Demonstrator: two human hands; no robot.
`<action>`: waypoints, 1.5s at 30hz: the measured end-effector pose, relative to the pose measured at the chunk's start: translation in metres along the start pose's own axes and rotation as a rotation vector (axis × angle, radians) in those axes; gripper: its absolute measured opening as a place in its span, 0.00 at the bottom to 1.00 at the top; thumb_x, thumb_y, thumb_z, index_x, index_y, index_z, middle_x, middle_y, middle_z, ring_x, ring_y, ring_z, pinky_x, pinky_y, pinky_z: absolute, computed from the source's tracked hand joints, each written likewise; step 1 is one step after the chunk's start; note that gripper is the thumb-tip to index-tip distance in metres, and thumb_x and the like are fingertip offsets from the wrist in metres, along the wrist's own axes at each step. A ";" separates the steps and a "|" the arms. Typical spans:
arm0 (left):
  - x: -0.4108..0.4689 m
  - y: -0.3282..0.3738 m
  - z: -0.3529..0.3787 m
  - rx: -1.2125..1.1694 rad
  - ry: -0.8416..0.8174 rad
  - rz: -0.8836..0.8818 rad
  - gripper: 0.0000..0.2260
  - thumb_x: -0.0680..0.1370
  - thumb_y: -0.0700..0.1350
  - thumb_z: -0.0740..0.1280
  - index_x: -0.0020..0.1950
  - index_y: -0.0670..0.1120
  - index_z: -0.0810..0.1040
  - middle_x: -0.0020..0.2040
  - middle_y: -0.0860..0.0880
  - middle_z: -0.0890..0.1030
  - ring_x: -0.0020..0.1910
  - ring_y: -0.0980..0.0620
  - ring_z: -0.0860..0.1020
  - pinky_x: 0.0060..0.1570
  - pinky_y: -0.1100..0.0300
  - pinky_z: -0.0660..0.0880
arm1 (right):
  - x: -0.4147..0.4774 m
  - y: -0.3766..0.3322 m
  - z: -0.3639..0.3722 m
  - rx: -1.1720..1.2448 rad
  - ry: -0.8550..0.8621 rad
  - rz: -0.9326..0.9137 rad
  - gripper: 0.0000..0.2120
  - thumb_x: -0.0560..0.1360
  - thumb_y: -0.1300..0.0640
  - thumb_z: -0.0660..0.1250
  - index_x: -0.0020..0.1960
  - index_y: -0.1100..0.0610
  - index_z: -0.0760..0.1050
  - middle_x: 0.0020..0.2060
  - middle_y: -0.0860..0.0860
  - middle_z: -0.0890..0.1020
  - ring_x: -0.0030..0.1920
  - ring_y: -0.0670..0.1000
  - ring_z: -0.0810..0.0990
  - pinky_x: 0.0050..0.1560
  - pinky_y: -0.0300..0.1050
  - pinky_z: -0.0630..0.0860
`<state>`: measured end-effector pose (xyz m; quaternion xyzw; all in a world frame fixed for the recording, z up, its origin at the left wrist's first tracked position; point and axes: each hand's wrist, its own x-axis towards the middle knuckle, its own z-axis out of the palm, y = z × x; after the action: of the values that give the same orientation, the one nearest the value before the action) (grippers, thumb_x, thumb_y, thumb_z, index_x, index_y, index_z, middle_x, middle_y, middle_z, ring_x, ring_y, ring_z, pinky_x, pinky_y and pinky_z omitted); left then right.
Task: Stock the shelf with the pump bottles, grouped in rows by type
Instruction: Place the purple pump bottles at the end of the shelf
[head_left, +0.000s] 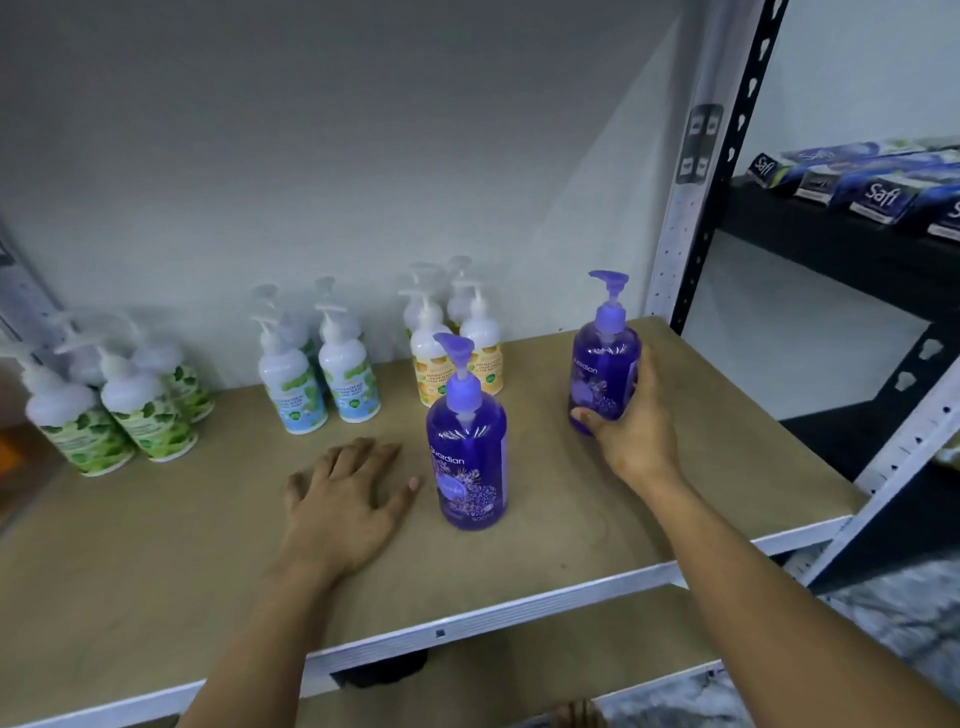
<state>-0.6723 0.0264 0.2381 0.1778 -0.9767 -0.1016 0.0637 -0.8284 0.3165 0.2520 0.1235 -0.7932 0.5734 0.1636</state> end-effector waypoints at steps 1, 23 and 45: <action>0.001 0.000 0.000 0.002 0.001 0.002 0.31 0.76 0.74 0.46 0.77 0.65 0.60 0.78 0.60 0.60 0.78 0.52 0.57 0.73 0.40 0.55 | 0.010 0.005 0.001 0.013 -0.006 -0.001 0.48 0.65 0.62 0.82 0.75 0.42 0.60 0.66 0.41 0.74 0.59 0.40 0.76 0.59 0.40 0.76; 0.018 -0.001 0.007 0.106 0.031 0.057 0.47 0.65 0.78 0.25 0.79 0.66 0.54 0.80 0.62 0.56 0.78 0.58 0.55 0.72 0.46 0.57 | 0.164 0.069 -0.005 -0.050 0.032 0.125 0.46 0.69 0.64 0.79 0.79 0.49 0.58 0.69 0.50 0.74 0.64 0.49 0.74 0.61 0.40 0.69; 0.019 0.003 0.007 0.030 -0.030 0.006 0.41 0.66 0.75 0.34 0.79 0.67 0.51 0.81 0.62 0.51 0.79 0.58 0.52 0.76 0.46 0.52 | 0.184 0.081 0.044 -0.342 0.436 0.240 0.49 0.60 0.44 0.83 0.70 0.59 0.60 0.64 0.58 0.68 0.62 0.59 0.72 0.61 0.57 0.76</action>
<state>-0.6924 0.0232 0.2336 0.1745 -0.9795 -0.0894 0.0464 -1.0330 0.2988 0.2426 -0.1264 -0.8334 0.4598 0.2795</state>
